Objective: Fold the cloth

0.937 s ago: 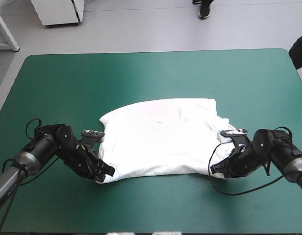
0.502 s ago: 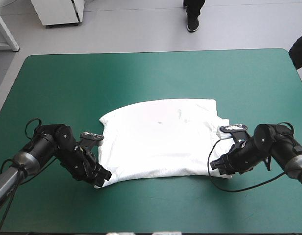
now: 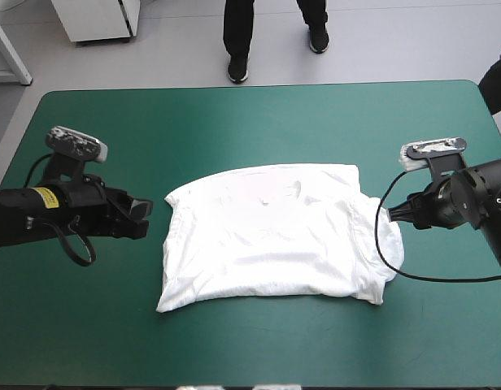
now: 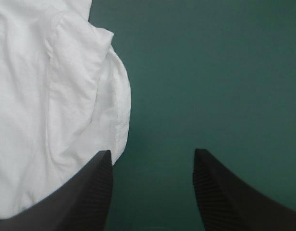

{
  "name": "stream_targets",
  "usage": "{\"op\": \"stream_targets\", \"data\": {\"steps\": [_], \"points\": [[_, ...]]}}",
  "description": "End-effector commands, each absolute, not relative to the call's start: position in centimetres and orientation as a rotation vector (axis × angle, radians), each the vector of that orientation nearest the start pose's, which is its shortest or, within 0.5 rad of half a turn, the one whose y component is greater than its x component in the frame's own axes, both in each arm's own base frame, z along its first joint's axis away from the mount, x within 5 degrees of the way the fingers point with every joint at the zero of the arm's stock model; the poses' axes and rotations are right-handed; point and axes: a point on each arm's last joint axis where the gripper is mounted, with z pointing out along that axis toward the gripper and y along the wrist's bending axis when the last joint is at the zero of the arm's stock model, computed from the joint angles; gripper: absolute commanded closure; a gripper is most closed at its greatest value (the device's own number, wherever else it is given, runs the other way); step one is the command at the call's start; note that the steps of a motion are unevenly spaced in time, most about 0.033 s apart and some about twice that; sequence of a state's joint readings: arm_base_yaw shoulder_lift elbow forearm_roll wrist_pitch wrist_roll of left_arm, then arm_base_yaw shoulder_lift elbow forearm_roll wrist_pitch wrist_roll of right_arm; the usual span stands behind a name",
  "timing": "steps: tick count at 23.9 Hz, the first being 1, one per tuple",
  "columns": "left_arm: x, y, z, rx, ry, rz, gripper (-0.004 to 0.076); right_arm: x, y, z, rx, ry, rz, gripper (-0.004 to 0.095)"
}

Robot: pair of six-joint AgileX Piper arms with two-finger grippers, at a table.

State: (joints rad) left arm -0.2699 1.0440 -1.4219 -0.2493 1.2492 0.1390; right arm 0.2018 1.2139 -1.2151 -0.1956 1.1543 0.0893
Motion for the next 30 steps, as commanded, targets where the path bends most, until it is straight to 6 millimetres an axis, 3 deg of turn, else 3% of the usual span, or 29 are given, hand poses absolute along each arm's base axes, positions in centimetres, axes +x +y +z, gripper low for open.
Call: {"op": "stream_targets", "data": {"steps": [1,6,12,16,22,25,30], "points": [[14.0,-6.8,48.8,0.505,2.192,-0.468,0.0353,23.6,2.9,37.4,-0.142,2.501,-0.164,0.0407],[13.8,-6.9,49.0,0.535,2.169,-0.482,0.0353,27.9,4.3,32.7,-0.142,2.627,-0.099,0.0406],[13.8,-6.9,49.0,0.538,2.177,-0.477,0.0353,31.1,4.5,27.3,-0.122,2.818,-0.025,0.0403],[13.8,-6.8,48.9,0.539,2.185,-0.463,0.0353,32.1,2.9,25.4,-0.07,2.884,0.017,0.0403],[14.1,-6.9,48.8,0.538,2.191,-0.466,0.0353,32.6,2.8,23.8,-0.092,2.921,0.034,0.0424],[14.2,-6.9,48.8,0.538,2.19,-0.469,0.0353,32.4,2.9,22.2,-0.09,2.96,0.044,0.0501],[14.2,-6.9,48.8,0.538,2.19,-0.469,0.0353,31.1,3.0,19.1,-0.056,3.005,0.084,0.083]]}}
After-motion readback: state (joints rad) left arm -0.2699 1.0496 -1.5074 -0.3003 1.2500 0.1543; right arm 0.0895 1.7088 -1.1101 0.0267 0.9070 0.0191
